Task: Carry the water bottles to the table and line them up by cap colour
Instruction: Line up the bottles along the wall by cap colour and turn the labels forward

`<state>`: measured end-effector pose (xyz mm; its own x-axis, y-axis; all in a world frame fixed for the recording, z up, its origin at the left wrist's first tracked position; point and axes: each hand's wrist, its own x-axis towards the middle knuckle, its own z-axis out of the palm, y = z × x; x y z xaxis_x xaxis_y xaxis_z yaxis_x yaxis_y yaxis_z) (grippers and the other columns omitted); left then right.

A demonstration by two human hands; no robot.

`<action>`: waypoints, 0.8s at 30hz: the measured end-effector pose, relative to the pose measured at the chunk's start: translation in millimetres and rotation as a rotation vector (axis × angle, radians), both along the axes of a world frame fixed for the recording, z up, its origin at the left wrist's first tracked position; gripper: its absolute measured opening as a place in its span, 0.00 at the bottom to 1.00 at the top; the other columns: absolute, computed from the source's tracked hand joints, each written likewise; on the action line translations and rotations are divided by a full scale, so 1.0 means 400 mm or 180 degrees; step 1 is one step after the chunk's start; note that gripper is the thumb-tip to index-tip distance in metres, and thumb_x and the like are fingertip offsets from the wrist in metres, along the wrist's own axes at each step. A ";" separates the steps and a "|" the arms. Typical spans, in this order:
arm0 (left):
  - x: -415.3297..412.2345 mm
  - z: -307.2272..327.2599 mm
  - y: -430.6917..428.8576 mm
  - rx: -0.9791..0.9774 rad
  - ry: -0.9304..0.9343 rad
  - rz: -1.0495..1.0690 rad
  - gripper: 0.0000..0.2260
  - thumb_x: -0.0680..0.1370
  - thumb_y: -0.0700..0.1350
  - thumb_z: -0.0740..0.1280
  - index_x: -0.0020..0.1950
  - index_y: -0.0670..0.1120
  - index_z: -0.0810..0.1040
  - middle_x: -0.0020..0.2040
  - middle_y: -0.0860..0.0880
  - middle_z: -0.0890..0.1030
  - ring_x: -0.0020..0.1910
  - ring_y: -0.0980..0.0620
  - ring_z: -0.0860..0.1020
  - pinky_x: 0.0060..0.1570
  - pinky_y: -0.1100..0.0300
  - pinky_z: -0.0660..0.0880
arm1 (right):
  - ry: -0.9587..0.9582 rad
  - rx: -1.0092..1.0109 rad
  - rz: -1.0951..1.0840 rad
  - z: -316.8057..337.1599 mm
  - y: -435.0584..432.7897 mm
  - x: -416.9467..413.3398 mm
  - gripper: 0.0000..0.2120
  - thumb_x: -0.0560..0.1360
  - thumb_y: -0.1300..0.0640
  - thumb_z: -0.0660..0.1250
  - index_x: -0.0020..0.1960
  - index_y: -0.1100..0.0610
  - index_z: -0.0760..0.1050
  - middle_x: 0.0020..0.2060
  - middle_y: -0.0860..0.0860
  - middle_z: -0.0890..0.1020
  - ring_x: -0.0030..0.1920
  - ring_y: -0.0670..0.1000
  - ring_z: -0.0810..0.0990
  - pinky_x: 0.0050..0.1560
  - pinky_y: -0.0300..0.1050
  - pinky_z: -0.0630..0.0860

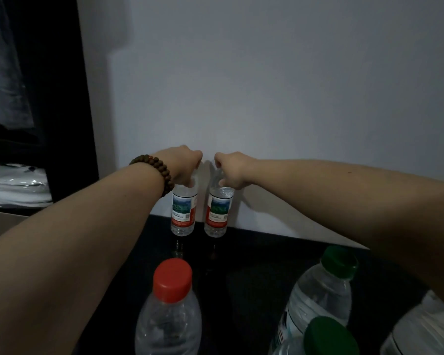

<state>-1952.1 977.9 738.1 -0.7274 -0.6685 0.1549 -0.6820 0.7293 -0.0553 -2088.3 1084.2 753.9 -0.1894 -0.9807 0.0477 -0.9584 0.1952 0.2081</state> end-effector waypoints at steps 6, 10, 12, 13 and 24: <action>-0.018 -0.006 -0.006 -0.0131 0.0022 -0.0007 0.23 0.75 0.48 0.77 0.67 0.49 0.72 0.55 0.45 0.73 0.43 0.48 0.74 0.45 0.53 0.77 | -0.0061 -0.0060 0.0030 -0.004 -0.006 -0.006 0.26 0.77 0.53 0.74 0.69 0.59 0.66 0.61 0.60 0.79 0.59 0.60 0.78 0.53 0.48 0.76; -0.031 -0.007 0.000 -0.0070 0.0028 -0.0037 0.24 0.75 0.47 0.78 0.67 0.49 0.71 0.63 0.42 0.74 0.56 0.43 0.77 0.56 0.50 0.77 | -0.0126 -0.0112 0.0027 -0.008 -0.008 -0.008 0.27 0.77 0.53 0.74 0.70 0.59 0.66 0.62 0.60 0.79 0.60 0.61 0.78 0.53 0.47 0.75; -0.031 -0.007 0.001 -0.0065 0.0044 -0.0026 0.25 0.75 0.47 0.78 0.67 0.49 0.71 0.63 0.42 0.74 0.57 0.42 0.78 0.56 0.50 0.77 | -0.0198 -0.0168 0.0063 -0.010 -0.010 -0.008 0.27 0.77 0.53 0.74 0.70 0.59 0.66 0.63 0.60 0.78 0.61 0.61 0.78 0.54 0.48 0.75; -0.029 -0.008 0.001 -0.0058 0.0050 -0.0017 0.25 0.75 0.47 0.77 0.67 0.49 0.71 0.63 0.42 0.74 0.57 0.42 0.78 0.56 0.50 0.77 | -0.0250 -0.0200 0.0084 -0.012 -0.010 -0.007 0.26 0.77 0.53 0.74 0.70 0.59 0.67 0.63 0.59 0.78 0.62 0.61 0.78 0.55 0.48 0.75; -0.024 -0.002 0.008 -0.0005 0.0036 0.0004 0.27 0.75 0.46 0.77 0.71 0.49 0.70 0.64 0.42 0.75 0.58 0.42 0.78 0.58 0.50 0.78 | -0.0492 -0.0396 0.0365 -0.037 -0.031 0.001 0.27 0.79 0.53 0.70 0.74 0.56 0.66 0.67 0.59 0.77 0.64 0.61 0.76 0.54 0.45 0.70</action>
